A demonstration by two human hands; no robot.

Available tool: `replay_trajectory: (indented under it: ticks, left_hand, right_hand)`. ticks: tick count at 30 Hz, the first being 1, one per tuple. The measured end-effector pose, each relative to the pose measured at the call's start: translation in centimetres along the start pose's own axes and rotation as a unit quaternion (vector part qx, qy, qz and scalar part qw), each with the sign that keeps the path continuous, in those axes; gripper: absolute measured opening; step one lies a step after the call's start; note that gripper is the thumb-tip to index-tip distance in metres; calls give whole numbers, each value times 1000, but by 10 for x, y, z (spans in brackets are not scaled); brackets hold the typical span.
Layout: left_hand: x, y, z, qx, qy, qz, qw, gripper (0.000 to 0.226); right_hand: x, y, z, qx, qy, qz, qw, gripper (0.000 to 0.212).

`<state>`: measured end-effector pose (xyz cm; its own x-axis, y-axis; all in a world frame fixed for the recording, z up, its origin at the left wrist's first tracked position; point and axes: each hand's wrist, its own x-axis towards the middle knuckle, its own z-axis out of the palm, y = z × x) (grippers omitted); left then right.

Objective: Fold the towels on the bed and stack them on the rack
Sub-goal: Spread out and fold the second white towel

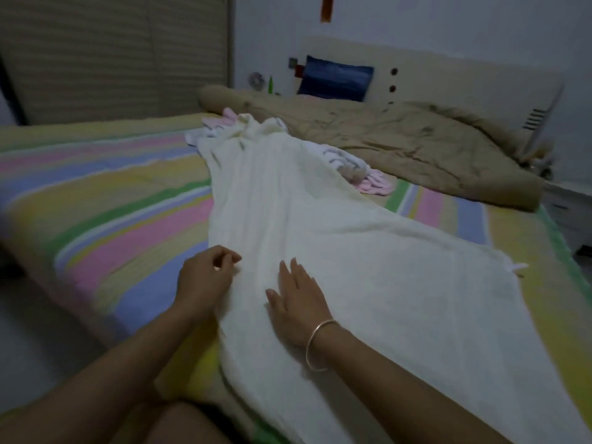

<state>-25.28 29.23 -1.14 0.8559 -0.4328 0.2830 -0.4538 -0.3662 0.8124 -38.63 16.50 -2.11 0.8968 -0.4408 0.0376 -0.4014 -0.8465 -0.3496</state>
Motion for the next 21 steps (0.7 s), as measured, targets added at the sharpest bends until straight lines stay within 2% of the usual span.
replay_trajectory:
  ticks: [4,6,9,14,18,21]
  left_hand:
    - [84,-50,-30,-45,22,-32,998,23]
    - [118,-77,-44,-49,17,-47,998,23]
    - [156,-111,-72,22,12,-49,998,23]
    - [209,-137,-109,120,-51,-43,990,19]
    - [237,-132,-135,126,-104,-20,986,19]
    - [248,-128,-160,137,-129,-23,982,20]
  right_hand:
    - [102,-69,15,-18,57,-60,996,59]
    - [147,-99,25,-27,43,-78,996,57]
    - [198,-127,41,-53,10,-87,995,56]
    - [258,-150,54,-97,9,-93,991,51]
    - [294,-164,55,-101,-38,-63,992,51]
    - [316,-179,57,-82,-44,-56,994,52]
